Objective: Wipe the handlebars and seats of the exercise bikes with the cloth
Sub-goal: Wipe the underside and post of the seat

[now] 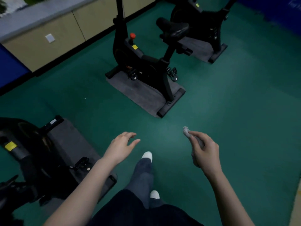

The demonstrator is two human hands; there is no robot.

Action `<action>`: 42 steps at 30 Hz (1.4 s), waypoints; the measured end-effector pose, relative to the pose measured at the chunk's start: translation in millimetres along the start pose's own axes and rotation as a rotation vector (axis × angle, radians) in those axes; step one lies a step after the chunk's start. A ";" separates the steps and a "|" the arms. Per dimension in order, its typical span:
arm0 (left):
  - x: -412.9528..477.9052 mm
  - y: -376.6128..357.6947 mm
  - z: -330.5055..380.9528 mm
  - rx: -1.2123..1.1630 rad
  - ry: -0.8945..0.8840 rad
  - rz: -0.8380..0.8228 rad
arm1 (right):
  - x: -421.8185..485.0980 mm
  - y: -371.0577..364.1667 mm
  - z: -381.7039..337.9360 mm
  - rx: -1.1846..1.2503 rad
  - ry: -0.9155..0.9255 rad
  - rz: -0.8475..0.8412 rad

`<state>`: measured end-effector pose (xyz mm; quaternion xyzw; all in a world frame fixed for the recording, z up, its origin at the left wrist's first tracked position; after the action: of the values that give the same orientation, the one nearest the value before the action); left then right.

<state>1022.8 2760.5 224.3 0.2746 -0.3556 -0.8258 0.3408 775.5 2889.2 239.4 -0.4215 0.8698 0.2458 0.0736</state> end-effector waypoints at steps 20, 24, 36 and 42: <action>300.4 48.8 21.1 0.250 -0.165 -0.151 | 240.9 -3.1 -97.2 -0.100 -0.044 0.087; 336.8 45.3 35.3 0.271 -0.173 -0.174 | 279.0 17.3 -100.1 -0.066 -0.078 0.108; 466.5 10.2 148.7 0.347 -0.101 -0.128 | 422.2 141.4 -119.8 0.024 -0.072 0.042; 502.9 -3.5 192.9 0.279 -0.046 -0.084 | 480.9 189.9 -124.1 0.081 -0.147 -0.021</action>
<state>577.1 2458.1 230.4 0.3151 -0.4628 -0.7880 0.2561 334.5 2592.7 255.3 -0.4081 0.8667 0.2401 0.1568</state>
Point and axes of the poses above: each hand's wrist, its own x-axis towards the middle knuckle, its own y-axis out of the back of the hand, z = x × y, the point moved 2 cm from there along x, towards the middle knuckle, and after that the axes turned 15 degrees about -y, right-handed, at the moved point
